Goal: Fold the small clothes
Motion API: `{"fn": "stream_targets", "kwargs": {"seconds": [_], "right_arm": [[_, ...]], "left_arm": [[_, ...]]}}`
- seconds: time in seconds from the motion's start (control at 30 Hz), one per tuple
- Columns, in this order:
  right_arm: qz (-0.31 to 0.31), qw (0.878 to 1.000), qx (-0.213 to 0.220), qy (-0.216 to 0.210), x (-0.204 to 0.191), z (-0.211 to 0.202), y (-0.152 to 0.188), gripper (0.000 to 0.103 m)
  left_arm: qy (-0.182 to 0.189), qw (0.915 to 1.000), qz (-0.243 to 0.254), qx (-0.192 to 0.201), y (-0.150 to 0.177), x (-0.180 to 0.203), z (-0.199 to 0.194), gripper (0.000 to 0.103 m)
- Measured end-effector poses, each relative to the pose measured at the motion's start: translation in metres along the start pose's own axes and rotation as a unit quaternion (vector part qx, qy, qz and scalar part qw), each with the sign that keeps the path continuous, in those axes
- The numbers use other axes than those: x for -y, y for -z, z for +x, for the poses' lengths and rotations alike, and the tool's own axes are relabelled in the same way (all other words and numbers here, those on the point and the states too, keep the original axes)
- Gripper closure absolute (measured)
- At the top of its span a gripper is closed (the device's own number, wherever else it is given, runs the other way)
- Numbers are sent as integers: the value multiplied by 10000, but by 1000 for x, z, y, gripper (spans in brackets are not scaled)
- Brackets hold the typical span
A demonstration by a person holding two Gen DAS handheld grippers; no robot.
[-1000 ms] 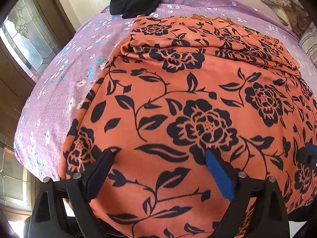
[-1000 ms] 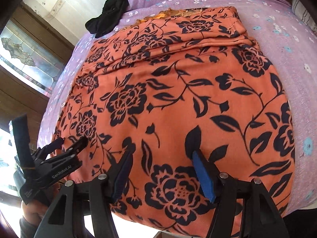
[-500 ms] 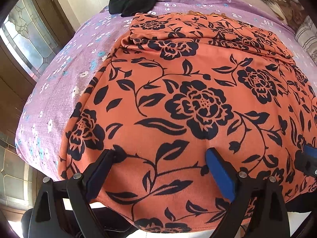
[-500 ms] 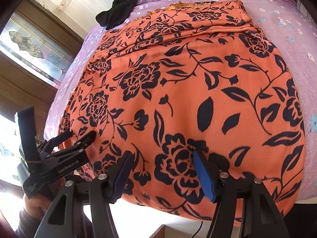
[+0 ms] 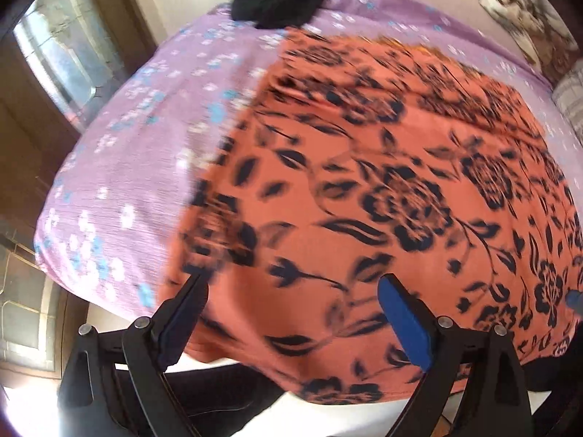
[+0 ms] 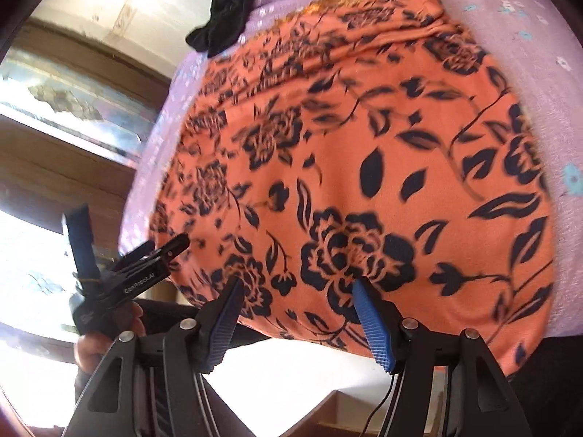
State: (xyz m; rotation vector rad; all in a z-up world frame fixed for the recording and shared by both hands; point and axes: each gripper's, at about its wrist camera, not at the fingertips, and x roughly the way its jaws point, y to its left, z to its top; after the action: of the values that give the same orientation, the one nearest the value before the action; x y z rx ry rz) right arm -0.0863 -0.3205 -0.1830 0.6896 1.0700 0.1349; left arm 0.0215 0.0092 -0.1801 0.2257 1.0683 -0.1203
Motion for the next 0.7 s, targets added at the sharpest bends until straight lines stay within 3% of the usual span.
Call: {"fn": "stream_targets", "kwargs": {"seconds": [0.13,0.27,0.47,0.5,0.57,0.63,0.7], "right_arm": [[191,9979,603,-138,21,-42,-20,37],[620,9938,863,-328,50,-61,-32,37],[1089,9912,722,-234,88,-63,-37,37],[1155,9905,718,-224,96,-65,-37,37],[1298,9885,751,-200,106,-67,-37,37],[1388,9872,763,-174,116,-68,-35,37],[1462,9862,761,-158,122,-66,-33,37]], "left_arm": [[-155,9975,-686,65,-12,-59,-9,8],[-224,9956,-904,-119,-14,-97,-7,8],[299,9909,-1236,-433,-3,-126,7,12],[388,9902,-1262,-460,-4,-129,11,17],[523,9901,-1191,-533,-5,-132,17,45],[734,9883,-1201,-590,-9,-134,23,62],[1009,9853,-1238,-604,-13,-136,27,65]]}}
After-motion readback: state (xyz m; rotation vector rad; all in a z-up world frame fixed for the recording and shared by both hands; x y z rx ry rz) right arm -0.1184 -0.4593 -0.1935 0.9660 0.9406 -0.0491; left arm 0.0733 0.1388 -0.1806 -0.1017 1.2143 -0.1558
